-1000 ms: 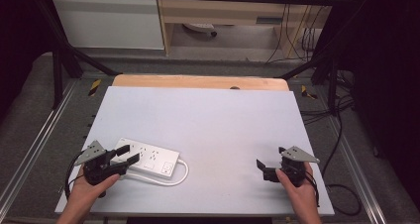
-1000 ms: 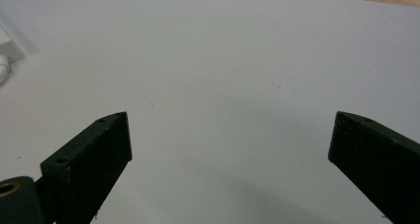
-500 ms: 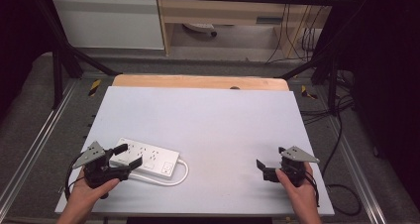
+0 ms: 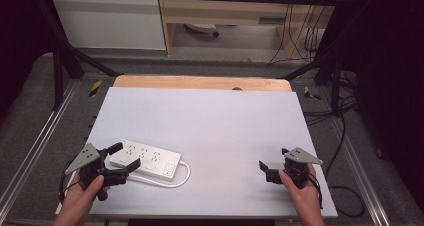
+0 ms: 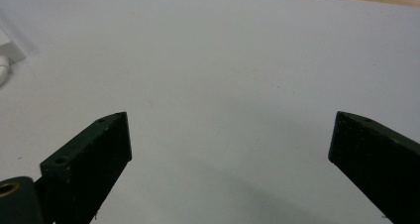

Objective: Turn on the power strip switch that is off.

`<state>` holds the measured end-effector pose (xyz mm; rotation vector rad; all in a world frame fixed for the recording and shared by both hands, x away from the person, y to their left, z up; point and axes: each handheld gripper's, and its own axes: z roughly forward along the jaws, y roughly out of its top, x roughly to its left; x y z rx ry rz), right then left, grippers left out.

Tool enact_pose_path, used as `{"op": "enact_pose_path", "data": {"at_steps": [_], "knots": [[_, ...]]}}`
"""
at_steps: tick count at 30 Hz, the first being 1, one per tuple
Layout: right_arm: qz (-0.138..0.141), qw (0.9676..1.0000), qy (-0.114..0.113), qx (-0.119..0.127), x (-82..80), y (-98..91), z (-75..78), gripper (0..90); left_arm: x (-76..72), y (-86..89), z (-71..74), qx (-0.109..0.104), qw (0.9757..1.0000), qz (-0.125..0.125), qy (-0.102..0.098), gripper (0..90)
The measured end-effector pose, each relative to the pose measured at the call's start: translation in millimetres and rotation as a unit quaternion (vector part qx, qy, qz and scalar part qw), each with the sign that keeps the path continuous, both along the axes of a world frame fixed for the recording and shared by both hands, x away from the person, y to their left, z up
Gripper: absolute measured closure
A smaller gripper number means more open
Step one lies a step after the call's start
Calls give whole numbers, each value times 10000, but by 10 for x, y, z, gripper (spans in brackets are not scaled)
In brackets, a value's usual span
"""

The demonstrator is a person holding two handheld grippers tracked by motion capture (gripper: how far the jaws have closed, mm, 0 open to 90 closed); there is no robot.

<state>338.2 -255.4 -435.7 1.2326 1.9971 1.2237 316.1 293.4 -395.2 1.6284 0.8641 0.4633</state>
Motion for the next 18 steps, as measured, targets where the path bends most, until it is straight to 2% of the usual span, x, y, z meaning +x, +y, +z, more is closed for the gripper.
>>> {"op": "enact_pose_path", "data": {"at_steps": [9, 18], "knots": [[2, 10000, -4, 4, 0, -2, 1, 33, -50, 127, 99, -34, 9999, 95, -129, 70], [6, 10000, -5, -17, 0, 1, 0, 33, -111, 315, 58, -65, 9994, 215, -265, 64]]}}
